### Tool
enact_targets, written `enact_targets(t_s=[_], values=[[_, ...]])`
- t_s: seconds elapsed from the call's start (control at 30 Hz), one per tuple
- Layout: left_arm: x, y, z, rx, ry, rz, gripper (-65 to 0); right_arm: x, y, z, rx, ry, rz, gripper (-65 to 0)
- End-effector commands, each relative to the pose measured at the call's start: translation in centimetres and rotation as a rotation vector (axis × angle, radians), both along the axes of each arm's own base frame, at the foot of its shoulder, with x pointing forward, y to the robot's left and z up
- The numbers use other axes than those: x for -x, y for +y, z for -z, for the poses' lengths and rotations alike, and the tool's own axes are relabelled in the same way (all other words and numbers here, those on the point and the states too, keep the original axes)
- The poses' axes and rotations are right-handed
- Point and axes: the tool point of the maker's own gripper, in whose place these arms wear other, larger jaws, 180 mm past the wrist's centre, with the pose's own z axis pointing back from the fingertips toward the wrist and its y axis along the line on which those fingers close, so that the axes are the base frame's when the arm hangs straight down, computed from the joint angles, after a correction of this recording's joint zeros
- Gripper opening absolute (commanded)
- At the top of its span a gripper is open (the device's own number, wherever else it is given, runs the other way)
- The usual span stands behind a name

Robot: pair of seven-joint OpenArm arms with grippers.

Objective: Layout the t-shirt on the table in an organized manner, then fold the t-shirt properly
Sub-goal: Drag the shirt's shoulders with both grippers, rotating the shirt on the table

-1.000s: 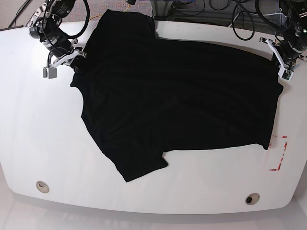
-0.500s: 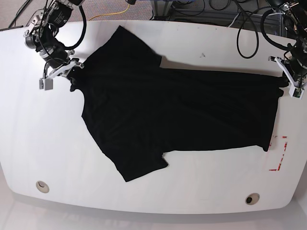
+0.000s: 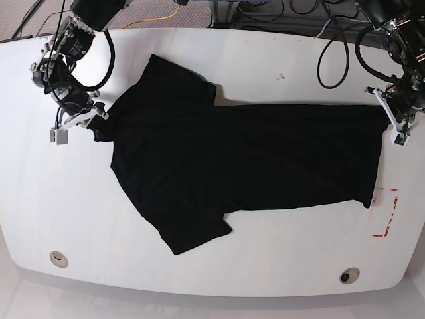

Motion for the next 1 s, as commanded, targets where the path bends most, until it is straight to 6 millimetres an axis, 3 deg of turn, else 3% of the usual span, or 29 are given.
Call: enact_targets(t_s=[0.0,0.1,0.47,0.7,0.97], values=[[-0.6,0.6,0.4,-0.005,0.011,-0.022,-65.0,-1.3,-0.9,-1.1,-0.005,-0.049,0.012,-64.7],[-0.8,1.2,1.3,-0.006,0.045,-0.051,-65.0,-1.7,-1.1,-0.8,-0.021,-0.044,0.017,-64.7],[-2.0,0.3,4.5,0.069,0.078,-0.056,-65.0,-2.9,-1.4,0.2,-0.075,-0.02,0.026,-64.5],[-3.0,-0.9,4.7,0.074,0.085,-0.012,-65.0,-3.3,-2.0,1.1,-0.035,0.023,0.025,-64.4],[-4.5,-1.7,4.1,0.071,0.065,0.022,-50.1,-4.0,-2.2,0.9,-0.007,0.028,0.025,-61.8]])
